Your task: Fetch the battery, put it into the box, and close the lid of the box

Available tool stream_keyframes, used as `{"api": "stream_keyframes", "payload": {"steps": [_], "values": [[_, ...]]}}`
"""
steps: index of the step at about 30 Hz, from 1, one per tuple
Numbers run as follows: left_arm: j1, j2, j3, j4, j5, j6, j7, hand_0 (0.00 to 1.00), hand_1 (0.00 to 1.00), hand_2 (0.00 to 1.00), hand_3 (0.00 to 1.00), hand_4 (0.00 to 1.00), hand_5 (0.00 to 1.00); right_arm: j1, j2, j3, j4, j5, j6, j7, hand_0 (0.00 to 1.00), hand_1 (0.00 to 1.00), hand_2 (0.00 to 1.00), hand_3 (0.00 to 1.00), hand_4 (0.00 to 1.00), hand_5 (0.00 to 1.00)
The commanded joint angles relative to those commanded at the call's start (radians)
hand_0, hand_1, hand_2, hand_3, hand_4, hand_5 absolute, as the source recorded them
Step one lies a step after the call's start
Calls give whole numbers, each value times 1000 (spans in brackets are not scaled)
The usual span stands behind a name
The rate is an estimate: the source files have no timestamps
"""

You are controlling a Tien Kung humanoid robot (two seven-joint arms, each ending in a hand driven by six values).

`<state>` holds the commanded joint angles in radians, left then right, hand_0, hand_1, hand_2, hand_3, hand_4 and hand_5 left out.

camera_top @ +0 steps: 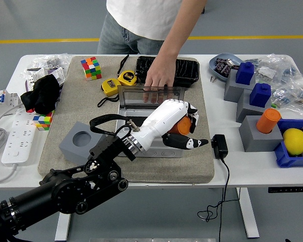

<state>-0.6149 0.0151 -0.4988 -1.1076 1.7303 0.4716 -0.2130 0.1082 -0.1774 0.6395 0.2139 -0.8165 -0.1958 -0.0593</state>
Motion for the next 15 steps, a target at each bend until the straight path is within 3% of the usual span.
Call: {"api": "stream_keyframes", "payload": {"steps": [2, 3, 8, 9, 15], "values": [[-4, -12, -5, 42, 0, 8, -9, 20, 2, 2, 2, 876, 352, 0, 0, -1, 1, -1, 1, 0, 753, 699, 716, 752, 998, 985], [-6, -15, -9, 60, 0, 12, -13, 21, 2, 2, 2, 886, 463, 0, 1, -2, 1, 0, 1, 0, 753, 699, 716, 752, 998, 986], [-29, -15, -18, 142, 11, 26, -29, 21, 2, 2, 2, 886, 463, 0, 0, -5, 1, 2, 1, 1, 753, 699, 716, 752, 998, 986], [-33, -15, -22, 157, 15, 28, -31, 24, 2, 2, 2, 901, 512, 0, -1, -7, 1, 2, 1, 1, 753, 699, 716, 752, 998, 985], [-39, -15, -41, 182, 28, 26, -31, 28, 2, 2, 2, 914, 539, 1, -2, -8, -1, 4, -1, 2, 754, 699, 716, 752, 998, 985]]}}
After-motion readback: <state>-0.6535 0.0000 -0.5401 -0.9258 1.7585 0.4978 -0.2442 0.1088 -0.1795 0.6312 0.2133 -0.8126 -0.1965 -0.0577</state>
